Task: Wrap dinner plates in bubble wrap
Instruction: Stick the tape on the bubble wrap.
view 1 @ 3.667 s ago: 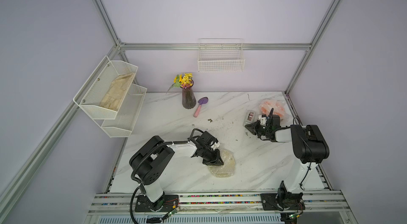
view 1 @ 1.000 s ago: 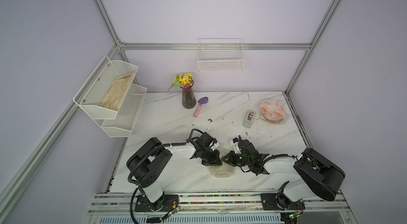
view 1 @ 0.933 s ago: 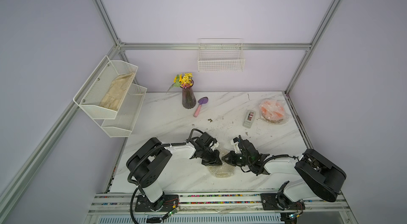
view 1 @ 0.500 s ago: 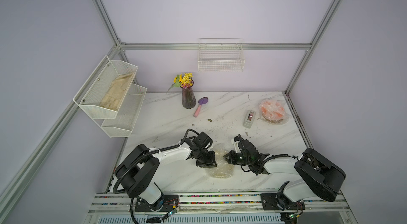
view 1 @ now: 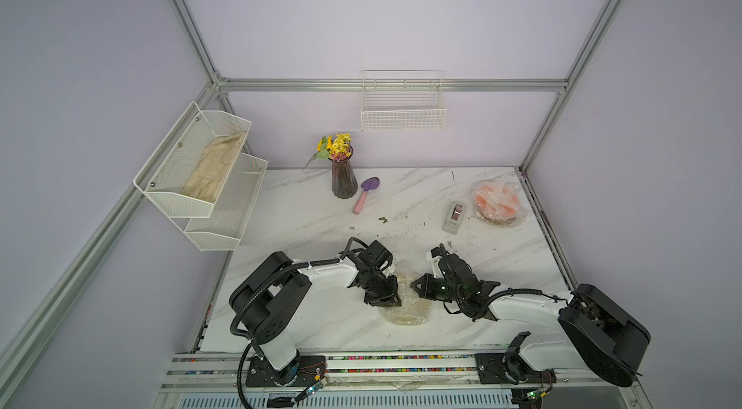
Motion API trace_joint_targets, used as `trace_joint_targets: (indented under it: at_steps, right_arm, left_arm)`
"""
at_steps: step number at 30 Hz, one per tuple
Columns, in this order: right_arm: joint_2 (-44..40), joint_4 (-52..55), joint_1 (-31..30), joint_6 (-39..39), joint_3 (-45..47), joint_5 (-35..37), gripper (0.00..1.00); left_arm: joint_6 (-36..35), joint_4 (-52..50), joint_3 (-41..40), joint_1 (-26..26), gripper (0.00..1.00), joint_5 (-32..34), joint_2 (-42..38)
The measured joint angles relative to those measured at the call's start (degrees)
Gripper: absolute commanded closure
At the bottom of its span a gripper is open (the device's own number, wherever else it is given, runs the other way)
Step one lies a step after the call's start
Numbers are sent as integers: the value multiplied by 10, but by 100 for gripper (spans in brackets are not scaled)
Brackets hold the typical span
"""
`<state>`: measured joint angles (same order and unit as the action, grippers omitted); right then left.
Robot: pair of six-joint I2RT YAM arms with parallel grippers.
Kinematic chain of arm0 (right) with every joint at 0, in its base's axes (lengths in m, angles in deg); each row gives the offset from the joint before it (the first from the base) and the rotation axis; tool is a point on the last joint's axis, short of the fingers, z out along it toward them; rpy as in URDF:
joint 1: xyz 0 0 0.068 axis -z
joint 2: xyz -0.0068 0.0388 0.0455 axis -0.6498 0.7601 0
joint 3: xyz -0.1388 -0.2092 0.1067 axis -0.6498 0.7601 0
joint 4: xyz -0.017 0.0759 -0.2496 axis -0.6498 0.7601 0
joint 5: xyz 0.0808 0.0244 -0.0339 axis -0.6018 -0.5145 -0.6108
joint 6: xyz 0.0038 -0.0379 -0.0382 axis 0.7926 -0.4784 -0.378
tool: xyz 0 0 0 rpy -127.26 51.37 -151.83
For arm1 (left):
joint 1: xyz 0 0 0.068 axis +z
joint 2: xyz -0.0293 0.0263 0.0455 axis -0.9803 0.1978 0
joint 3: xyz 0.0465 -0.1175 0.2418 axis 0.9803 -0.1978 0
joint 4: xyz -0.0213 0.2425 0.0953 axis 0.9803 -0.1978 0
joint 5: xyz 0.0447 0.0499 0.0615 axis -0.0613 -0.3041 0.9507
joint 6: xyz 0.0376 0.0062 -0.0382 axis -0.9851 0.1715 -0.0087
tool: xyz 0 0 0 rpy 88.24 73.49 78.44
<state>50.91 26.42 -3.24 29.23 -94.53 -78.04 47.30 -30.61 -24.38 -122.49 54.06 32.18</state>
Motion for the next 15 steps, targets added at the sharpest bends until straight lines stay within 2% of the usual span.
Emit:
trace_joint_targets:
  at_steps: [7, 15]
  right_arm:
    - [-93, 63, 0, -13, -21, -8, 100]
    - [-55, 63, 0, -21, -26, -51, 100]
  left_arm:
    - [-1, 24, 16, 0, 83, -32, 31]
    - [-2, 25, 16, 0, 83, -34, 31]
